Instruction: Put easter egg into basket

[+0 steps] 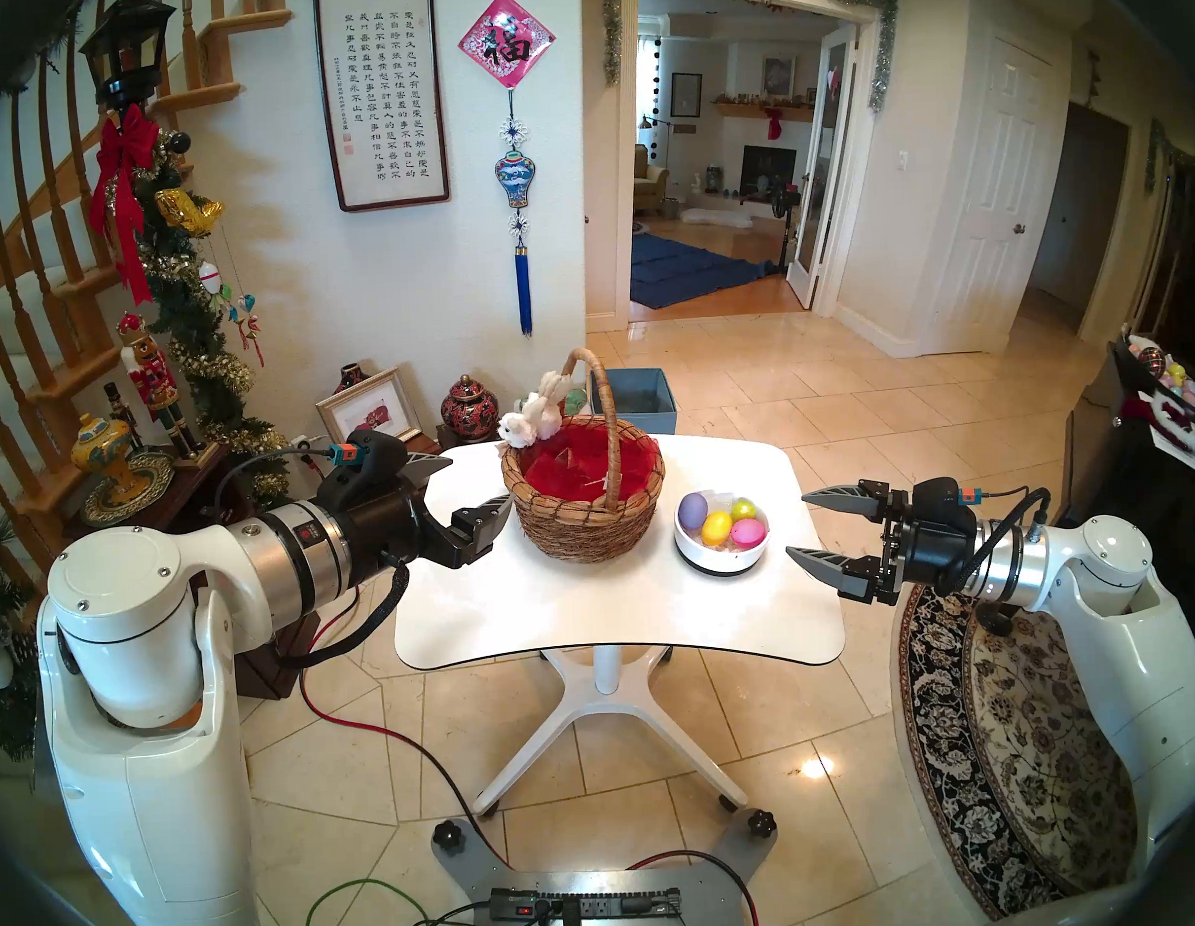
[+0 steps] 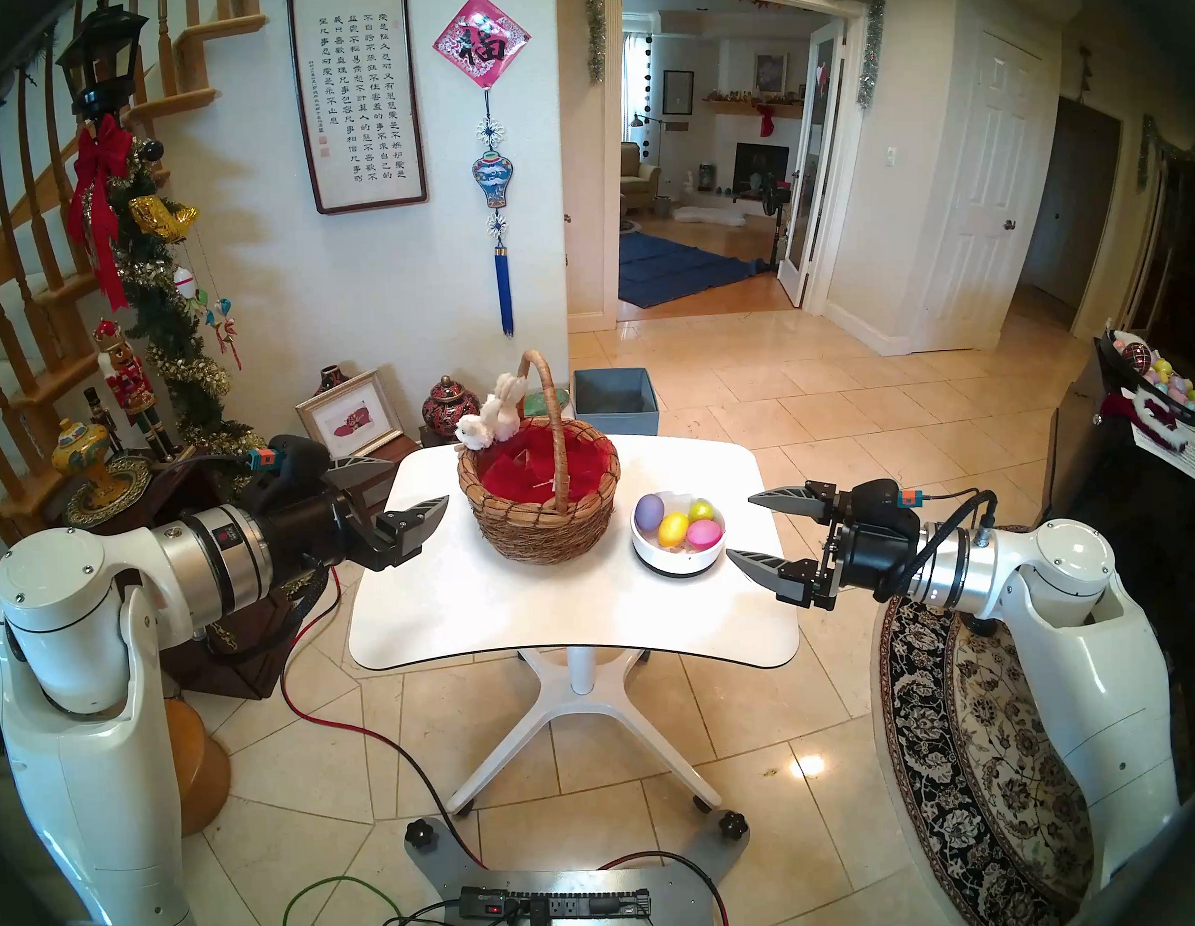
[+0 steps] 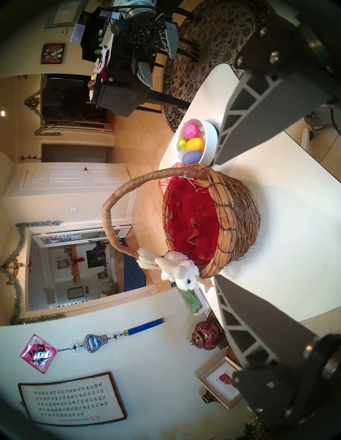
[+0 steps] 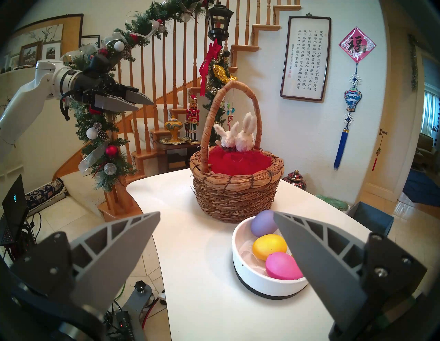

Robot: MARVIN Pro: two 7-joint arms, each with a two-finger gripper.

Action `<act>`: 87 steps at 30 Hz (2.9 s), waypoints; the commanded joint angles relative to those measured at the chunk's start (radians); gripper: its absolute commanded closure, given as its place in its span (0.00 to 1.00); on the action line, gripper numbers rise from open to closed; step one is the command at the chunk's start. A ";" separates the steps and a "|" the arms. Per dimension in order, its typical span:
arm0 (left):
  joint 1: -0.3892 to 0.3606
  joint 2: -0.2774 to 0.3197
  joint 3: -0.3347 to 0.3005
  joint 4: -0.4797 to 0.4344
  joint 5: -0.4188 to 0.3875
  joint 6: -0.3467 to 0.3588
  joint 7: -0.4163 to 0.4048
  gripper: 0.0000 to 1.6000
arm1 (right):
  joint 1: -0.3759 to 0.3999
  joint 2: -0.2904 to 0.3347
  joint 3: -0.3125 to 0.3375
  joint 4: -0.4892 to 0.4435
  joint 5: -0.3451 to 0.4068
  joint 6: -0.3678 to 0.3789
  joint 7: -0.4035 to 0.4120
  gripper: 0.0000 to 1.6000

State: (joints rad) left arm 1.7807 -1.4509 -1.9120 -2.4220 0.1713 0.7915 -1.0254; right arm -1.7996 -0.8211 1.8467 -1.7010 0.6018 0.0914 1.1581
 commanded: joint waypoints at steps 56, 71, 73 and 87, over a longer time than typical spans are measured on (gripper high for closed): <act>-0.002 0.000 0.001 -0.004 0.000 -0.001 0.000 0.00 | 0.000 0.001 0.002 -0.002 0.000 0.000 -0.001 0.00; -0.002 0.000 0.001 -0.004 0.000 -0.001 0.000 0.00 | 0.071 0.012 -0.051 -0.017 -0.007 0.043 -0.036 0.00; -0.002 0.000 0.001 -0.004 0.000 -0.001 0.000 0.00 | 0.085 0.013 -0.065 -0.019 -0.011 0.052 -0.048 0.00; -0.002 0.000 0.001 -0.004 0.000 -0.001 -0.001 0.00 | 0.215 0.022 -0.158 0.021 -0.044 0.144 -0.112 0.00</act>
State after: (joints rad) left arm 1.7810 -1.4514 -1.9126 -2.4213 0.1716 0.7915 -1.0263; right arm -1.6826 -0.8090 1.7111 -1.6985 0.5627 0.1928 1.0712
